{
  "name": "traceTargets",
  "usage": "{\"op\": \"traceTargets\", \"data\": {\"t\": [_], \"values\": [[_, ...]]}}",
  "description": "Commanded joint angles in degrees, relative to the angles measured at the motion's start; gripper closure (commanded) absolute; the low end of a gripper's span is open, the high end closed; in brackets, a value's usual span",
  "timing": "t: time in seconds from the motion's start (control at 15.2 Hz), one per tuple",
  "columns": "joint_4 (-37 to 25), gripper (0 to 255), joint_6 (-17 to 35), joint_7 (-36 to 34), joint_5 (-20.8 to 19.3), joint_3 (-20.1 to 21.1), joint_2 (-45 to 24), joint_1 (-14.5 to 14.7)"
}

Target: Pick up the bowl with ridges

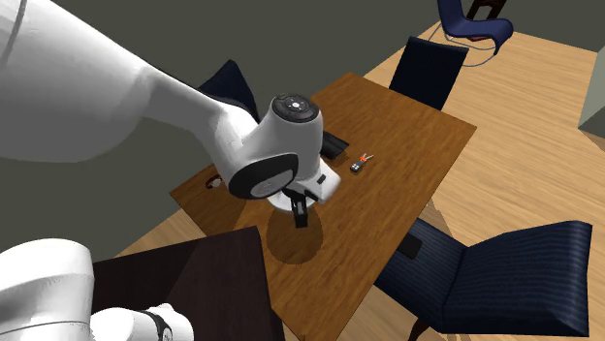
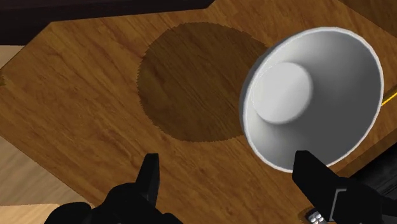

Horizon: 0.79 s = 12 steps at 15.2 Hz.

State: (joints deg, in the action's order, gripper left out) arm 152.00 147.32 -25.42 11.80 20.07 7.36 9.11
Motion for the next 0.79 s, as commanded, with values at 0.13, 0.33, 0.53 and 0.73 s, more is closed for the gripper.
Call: {"op": "traceTargets", "data": {"t": [0.13,0.33,0.53,0.73], "values": [[-2.31,0,7.83,-3.67,-1.99,1.56,-10.41,0.72],[-5.05,0,12.47,-7.29,-4.94,1.41,-18.05,2.22],[-6.03,0,15.1,-8.7,-6.64,0.38,-21.76,3.39],[-6.43,0,17.42,-9.47,-8.05,-0.84,-24.53,4.32]]}}
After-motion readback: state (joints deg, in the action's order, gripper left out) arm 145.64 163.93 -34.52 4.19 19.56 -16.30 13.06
